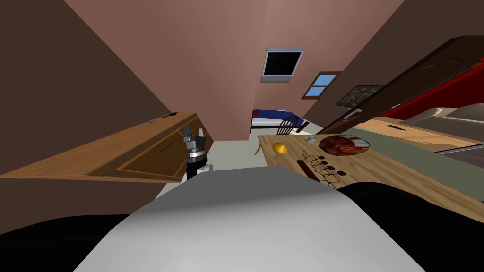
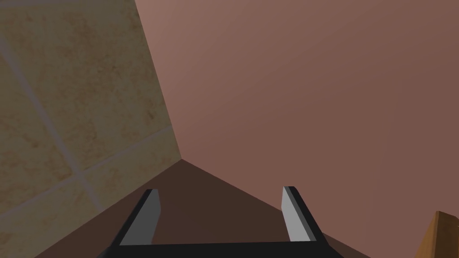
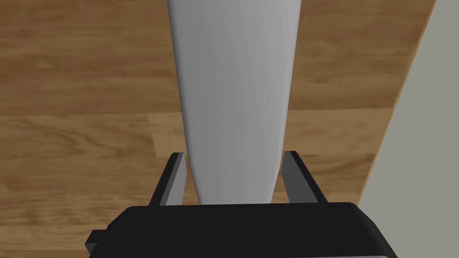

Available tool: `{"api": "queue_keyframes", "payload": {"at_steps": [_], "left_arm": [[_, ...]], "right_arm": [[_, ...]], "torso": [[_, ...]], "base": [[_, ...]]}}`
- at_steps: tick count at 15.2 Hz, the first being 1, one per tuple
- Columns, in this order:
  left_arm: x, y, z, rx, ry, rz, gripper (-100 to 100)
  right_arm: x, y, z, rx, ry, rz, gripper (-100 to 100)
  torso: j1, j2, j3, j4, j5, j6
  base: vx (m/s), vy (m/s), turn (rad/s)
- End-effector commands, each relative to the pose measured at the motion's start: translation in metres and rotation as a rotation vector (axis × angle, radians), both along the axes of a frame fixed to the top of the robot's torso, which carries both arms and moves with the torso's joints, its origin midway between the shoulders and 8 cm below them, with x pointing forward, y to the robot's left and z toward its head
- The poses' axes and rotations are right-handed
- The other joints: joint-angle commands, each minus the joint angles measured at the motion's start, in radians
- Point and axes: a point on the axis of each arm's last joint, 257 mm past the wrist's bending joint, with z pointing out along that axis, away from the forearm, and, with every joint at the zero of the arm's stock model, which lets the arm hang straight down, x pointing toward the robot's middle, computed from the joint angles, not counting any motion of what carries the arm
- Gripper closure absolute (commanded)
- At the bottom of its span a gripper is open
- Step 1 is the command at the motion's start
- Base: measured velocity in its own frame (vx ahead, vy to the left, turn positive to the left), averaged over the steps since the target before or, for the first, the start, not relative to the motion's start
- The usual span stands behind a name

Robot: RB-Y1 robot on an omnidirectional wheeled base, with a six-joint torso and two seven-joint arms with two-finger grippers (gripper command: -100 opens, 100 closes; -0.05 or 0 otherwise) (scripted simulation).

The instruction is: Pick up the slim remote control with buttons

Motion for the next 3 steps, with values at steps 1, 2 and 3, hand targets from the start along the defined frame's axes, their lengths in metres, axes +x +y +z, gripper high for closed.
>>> {"api": "queue_keyframes", "payload": {"at_steps": [1,2,3], "left_arm": [[0.0,0.0,0.0,0.0,0.0,0.0,0],[0.0,0.0,0.0,0.0,0.0,0.0,0],[0.0,0.0,0.0,0.0,0.0,0.0,0]], "right_arm": [[0.0029,-0.0058,0.0054,0.004,0.004,0.007,100],[0.0045,-0.0087,0.0077,0.006,0.004,0.009,100],[0.0027,-0.0047,0.0036,0.004,0.003,0.004,100]], "torso": [[0.0,0.0,0.0,0.0,0.0,0.0],[0.0,0.0,0.0,0.0,0.0,0.0],[-0.001,0.0,0.0,0.0,0.0,0.0]], "base": [[0.005,0.048,-0.027],[0.004,0.042,-0.028],[0.002,0.023,-0.012]]}}
